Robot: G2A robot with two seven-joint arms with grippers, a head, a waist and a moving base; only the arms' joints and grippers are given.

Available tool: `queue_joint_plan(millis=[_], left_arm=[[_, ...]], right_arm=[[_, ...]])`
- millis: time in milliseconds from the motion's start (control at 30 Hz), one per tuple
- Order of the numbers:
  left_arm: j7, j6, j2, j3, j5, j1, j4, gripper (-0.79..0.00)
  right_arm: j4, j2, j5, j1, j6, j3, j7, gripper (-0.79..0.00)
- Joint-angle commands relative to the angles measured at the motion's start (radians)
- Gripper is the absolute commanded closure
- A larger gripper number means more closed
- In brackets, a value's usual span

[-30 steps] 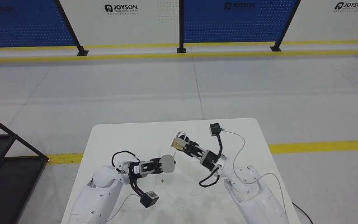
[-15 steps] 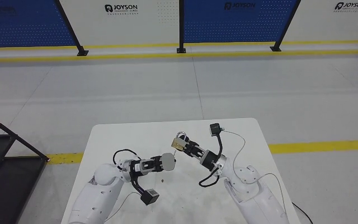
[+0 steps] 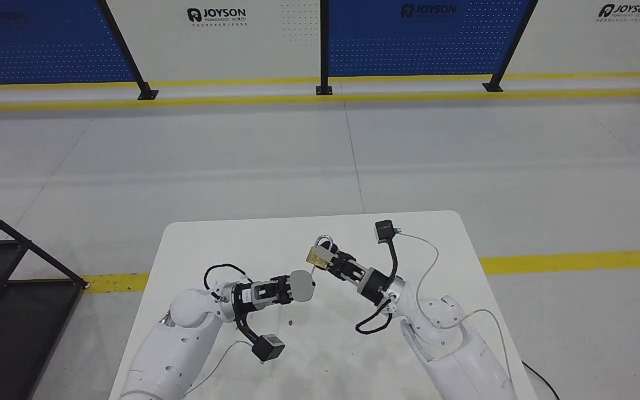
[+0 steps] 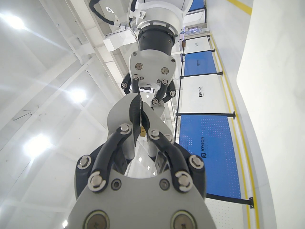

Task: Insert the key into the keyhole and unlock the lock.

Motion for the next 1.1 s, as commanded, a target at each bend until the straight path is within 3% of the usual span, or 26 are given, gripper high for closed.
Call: queue_joint_plan(millis=[0,800,1067], left_arm=[[-0.003,0.001,0.001,0.003,-0.003,-0.002,0.001,0.0],[-0.039,0.0,0.016,0.051,-0.038,-0.028,0.009,0.0],[-0.068,0.007,0.017,0.07,-0.059,-0.039,0.02,0.0]], right_arm=[[0.0,0.0,0.0,0.0,0.0,0.0,0.0,0.0],[0.0,0.0,0.0,0.0,0.0,0.0,0.0,0.0],[-0.007,0.001,-0.007,-0.007,0.001,-0.011,-0.051,0.0]])
